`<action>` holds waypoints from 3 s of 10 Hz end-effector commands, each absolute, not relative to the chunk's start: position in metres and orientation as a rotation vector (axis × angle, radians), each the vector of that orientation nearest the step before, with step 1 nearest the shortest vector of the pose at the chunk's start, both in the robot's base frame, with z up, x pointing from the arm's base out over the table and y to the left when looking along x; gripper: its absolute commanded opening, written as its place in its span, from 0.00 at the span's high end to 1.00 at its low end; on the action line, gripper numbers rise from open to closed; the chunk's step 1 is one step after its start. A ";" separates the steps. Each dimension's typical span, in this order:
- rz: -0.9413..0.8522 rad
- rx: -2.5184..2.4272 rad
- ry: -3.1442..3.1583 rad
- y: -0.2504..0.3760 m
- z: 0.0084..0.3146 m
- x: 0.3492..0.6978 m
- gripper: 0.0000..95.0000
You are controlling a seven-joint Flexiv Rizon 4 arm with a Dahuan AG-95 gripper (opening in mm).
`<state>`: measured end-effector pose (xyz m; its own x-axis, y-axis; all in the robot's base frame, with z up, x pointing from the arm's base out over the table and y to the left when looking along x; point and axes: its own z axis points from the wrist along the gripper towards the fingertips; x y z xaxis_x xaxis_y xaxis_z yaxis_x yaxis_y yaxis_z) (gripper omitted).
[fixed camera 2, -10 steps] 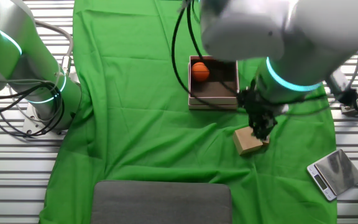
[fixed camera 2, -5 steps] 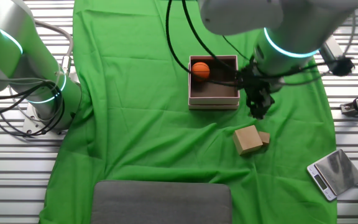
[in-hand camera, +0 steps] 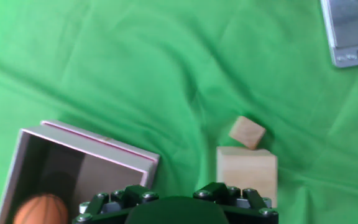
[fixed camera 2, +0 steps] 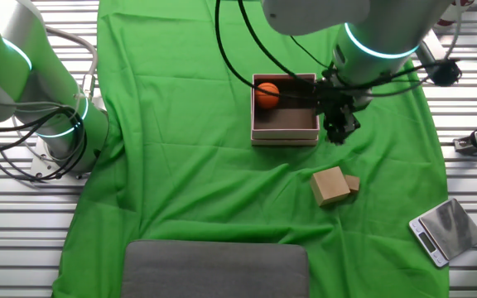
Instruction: Take everything out of the gift box
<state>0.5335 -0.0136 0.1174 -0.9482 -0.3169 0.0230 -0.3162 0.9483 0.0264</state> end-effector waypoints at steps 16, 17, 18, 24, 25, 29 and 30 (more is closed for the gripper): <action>-0.016 0.748 -3.013 -0.008 0.118 0.530 1.00; -0.017 0.751 -3.013 -0.008 0.118 0.530 1.00; -0.018 0.760 -3.011 -0.008 0.121 0.529 1.00; -0.049 0.649 -3.008 0.035 0.132 0.498 1.00; -0.047 0.623 -3.014 0.040 0.130 0.491 1.00; -0.077 0.589 -3.042 0.055 0.113 0.462 1.00; -0.078 0.584 -3.053 0.064 0.104 0.452 0.80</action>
